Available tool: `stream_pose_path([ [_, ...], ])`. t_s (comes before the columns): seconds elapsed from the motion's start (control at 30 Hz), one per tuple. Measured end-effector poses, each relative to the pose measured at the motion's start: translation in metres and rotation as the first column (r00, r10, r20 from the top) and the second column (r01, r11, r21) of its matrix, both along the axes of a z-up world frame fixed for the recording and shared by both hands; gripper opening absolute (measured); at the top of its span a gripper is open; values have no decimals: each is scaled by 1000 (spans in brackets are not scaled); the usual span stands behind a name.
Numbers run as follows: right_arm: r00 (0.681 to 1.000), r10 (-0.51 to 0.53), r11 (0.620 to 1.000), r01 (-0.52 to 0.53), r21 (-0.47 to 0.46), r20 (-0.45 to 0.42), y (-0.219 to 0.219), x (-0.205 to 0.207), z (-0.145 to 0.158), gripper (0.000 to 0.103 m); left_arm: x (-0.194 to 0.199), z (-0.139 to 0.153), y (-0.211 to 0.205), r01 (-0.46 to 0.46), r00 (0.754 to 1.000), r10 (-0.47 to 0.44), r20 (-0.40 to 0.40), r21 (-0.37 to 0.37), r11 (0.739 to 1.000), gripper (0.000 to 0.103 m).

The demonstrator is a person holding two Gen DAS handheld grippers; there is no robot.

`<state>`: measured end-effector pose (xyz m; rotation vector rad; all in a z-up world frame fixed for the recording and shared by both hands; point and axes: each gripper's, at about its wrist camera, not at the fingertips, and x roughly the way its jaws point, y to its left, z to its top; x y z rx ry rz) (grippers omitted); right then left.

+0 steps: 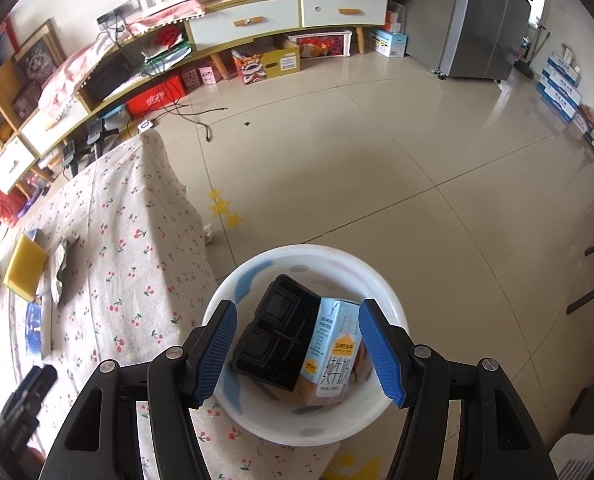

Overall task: Collect trash
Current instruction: 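Grasp the blue box with the left tool while the right tool grasps the paper wrapper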

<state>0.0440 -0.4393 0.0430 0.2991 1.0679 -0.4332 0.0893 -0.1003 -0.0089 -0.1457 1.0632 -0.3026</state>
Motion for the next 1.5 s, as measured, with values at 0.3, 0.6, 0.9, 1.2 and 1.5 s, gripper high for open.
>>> stream_pose_path([
  [0.3, 999, 51, 999, -51, 17, -18, 18, 12, -7, 65, 33, -13, 39, -73, 996, 76, -39, 90, 993, 75],
  [0.6, 997, 71, 997, -70, 14, -29, 27, 20, -11, 65, 45, -26, 42, -50, 998, 57, -33, 185, 981, 76],
  [0.9, 995, 100, 994, -99, 54, -22, 35, 29, -15, 65, 46, -22, 57, -41, 999, 39, 18, 143, 989, 73],
  [1.2, 986, 155, 972, -164, 166, 66, 59, 50, -17, 65, 35, -17, 73, -19, 1000, 17, 17, 100, 995, 67],
  [1.5, 964, 200, 909, -249, 336, 172, 109, 92, -35, 65, 20, -5, 99, -60, 998, 60, 10, 2, 998, 66],
])
